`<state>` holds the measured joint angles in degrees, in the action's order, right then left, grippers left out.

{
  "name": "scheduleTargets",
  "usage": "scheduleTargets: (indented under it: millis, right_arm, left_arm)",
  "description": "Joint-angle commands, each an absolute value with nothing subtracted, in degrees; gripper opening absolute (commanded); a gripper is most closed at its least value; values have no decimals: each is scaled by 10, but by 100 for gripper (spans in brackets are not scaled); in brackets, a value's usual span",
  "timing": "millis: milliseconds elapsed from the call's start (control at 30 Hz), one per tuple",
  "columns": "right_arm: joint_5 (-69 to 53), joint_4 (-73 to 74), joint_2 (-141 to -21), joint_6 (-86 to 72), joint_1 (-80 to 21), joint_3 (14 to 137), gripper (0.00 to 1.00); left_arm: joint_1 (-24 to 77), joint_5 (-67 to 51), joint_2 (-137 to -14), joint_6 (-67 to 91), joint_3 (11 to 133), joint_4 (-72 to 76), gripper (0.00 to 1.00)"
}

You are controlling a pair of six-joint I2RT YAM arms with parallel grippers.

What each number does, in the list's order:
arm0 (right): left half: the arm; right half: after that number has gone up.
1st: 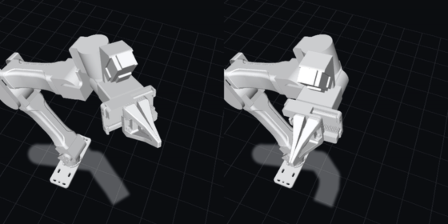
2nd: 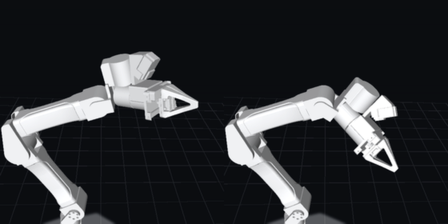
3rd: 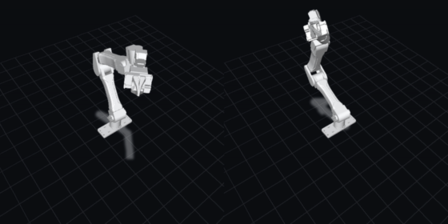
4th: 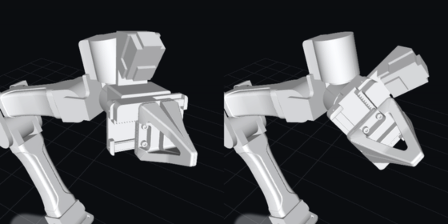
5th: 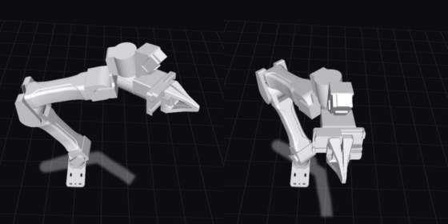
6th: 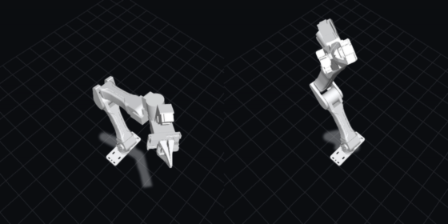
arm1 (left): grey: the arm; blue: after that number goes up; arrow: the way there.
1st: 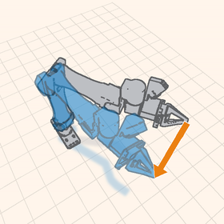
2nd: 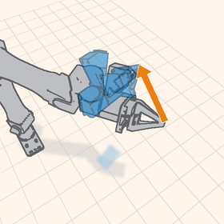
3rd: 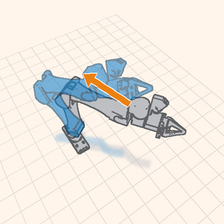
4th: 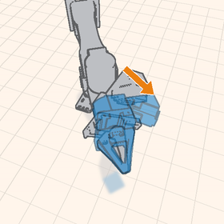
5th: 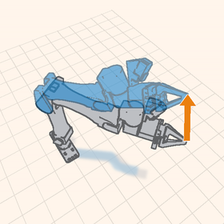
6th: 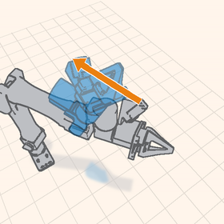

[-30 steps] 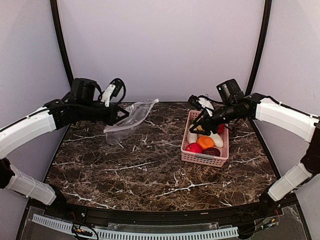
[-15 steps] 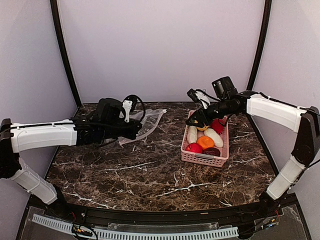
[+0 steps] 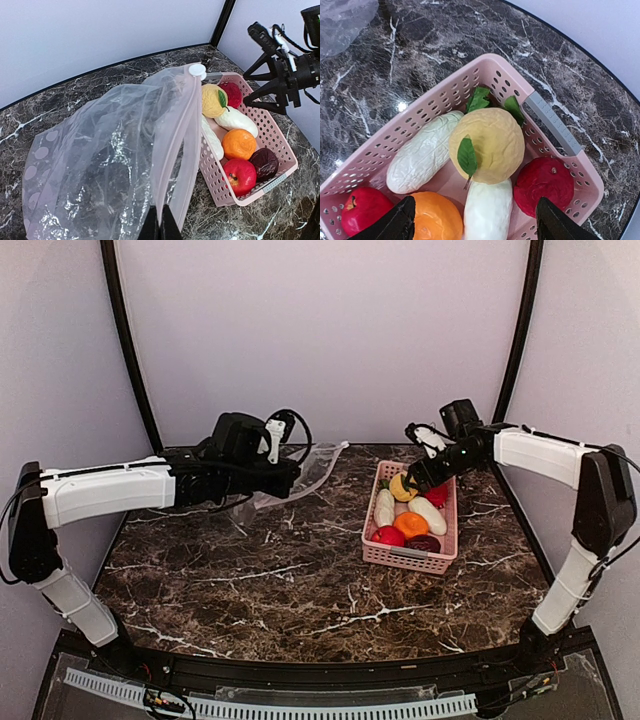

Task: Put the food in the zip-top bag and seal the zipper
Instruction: Pick up the fake fruit from the bin.

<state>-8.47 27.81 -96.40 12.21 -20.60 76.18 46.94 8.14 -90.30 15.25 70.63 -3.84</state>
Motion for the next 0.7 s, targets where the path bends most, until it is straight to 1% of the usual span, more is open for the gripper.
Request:
scheduleTargets:
  millis: [0,133,467,600,667]
  right_arm:
    - [-48,276,-1006,138,-205,794,81]
    - [-42,283,-1044,137,-205,825,82]
    - [-66,293,-1124,122,-204,880,83]
    - [-79,299,-1135,114,-204,885,81]
    - [-82,301,-1135,114,-204,884,77]
  left_arm:
    - [470,69,-901,128,697,-48,1]
    - [470,45,-875,146,647,-6,1]
    - [470,41,-840,149,622,12,1]
    - [470,43,-837,148,621,11,1]
    - [470,44,-836,147,620,11,1]
